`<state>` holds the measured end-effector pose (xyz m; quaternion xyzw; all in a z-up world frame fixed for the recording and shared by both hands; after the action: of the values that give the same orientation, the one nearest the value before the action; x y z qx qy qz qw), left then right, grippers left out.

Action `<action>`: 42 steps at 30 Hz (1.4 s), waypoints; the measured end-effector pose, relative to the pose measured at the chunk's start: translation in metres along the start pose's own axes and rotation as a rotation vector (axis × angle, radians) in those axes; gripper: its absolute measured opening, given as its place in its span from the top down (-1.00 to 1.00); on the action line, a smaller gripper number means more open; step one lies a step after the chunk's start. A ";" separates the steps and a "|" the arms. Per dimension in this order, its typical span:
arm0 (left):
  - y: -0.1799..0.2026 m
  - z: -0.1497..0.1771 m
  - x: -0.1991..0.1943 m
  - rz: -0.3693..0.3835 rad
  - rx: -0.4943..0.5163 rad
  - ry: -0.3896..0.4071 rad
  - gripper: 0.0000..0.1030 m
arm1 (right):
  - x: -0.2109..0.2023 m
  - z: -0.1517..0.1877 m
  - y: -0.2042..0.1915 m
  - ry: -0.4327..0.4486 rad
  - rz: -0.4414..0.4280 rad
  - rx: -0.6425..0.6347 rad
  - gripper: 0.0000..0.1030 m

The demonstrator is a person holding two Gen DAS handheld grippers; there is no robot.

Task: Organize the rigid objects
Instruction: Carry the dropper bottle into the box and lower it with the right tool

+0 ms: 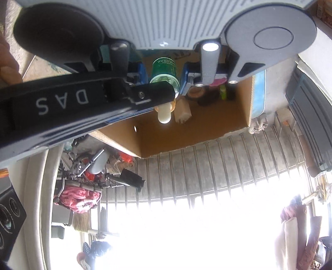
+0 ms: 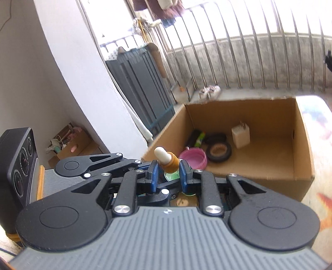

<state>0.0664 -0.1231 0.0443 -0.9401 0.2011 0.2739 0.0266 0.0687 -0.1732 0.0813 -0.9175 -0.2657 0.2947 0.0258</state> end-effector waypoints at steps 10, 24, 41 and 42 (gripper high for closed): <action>-0.015 -0.046 0.038 -0.006 -0.078 0.008 0.35 | 0.023 -0.047 0.035 -0.007 -0.008 -0.013 0.60; -0.038 -0.026 0.152 0.014 -0.210 -0.271 0.35 | 0.111 -0.012 0.124 -0.219 -0.061 0.167 0.61; -0.028 -0.012 0.177 0.032 -0.178 -0.359 0.02 | 0.122 0.004 0.133 -0.254 -0.041 0.156 0.56; -0.027 -0.013 0.175 0.034 -0.172 -0.351 -0.09 | 0.120 0.003 0.132 -0.246 -0.038 0.152 0.54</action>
<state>0.2180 -0.1643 -0.0380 -0.8731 0.1852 0.4504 -0.0240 0.2115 -0.2269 -0.0112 -0.8648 -0.2609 0.4236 0.0678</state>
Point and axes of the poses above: each gripper's, at about its wrist camera, not at the fingertips, and x roughly the way its jaws point, y to its right, z to its underside, the point moved 6 cm from there along x, roughly the way its jaws point, and after that the axes turned 11 degrees about -x, right-handed, at the moved point
